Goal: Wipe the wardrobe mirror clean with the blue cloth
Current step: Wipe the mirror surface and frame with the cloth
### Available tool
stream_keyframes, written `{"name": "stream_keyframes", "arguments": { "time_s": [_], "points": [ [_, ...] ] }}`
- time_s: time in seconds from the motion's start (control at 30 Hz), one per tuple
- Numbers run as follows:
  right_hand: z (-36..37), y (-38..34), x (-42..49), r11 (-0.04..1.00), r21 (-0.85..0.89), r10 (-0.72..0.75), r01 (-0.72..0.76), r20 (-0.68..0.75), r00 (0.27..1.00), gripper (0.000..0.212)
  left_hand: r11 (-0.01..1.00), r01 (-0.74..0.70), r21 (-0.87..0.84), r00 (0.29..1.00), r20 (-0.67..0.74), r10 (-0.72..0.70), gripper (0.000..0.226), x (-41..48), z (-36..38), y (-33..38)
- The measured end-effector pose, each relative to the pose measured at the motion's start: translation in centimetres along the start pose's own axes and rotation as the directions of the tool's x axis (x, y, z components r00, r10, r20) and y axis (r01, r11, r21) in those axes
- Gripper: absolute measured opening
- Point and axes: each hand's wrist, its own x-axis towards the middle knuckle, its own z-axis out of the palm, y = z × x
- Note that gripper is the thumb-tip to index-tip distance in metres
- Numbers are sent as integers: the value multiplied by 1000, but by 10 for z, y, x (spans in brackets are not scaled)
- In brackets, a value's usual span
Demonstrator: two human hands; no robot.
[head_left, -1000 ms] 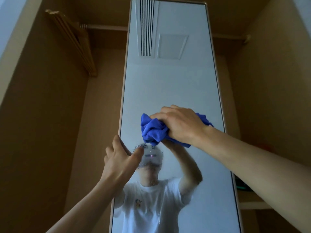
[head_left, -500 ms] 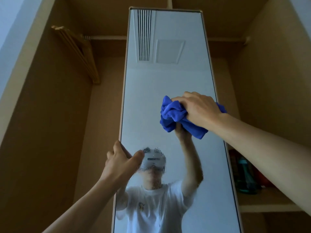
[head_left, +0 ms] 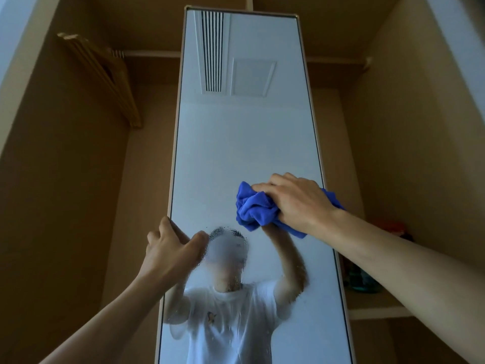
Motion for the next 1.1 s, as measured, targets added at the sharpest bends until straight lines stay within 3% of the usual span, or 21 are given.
{"name": "stream_keyframes", "arguments": {
  "time_s": [0.1,0.2,0.37,0.6,0.8,0.87,0.97,1.1],
  "points": [
    [-10,12,8,999,-20,49,-49,-32,998,26,1000,-10,-1,1000,-6,10,84,7,2,-2],
    [-23,37,20,983,-96,148,-156,-84,985,23,1000,-19,21,1000,-12,20,79,12,3,-7],
    [-34,69,21,950,-119,281,-290,-92,955,20,999,-33,20,999,-3,33,102,15,9,-14],
    [-23,51,-20,970,46,239,-238,-16,971,19,1000,-5,-15,999,-34,4,95,20,18,-11],
    [-8,41,-37,958,13,287,-287,-27,957,19,1000,-17,4,1000,-20,18,107,16,18,-14],
    [-3,43,-34,937,-10,350,-350,-34,936,23,1000,-21,3,1000,-3,21,113,16,17,-15],
    [1,51,-25,859,97,511,-503,-97,854,11,1000,-8,-12,1000,6,8,118,16,15,-13],
    [1,68,-8,752,200,659,-628,-208,723,34,1000,-24,4,1000,-18,25,106,19,15,-16]
  ]
}}
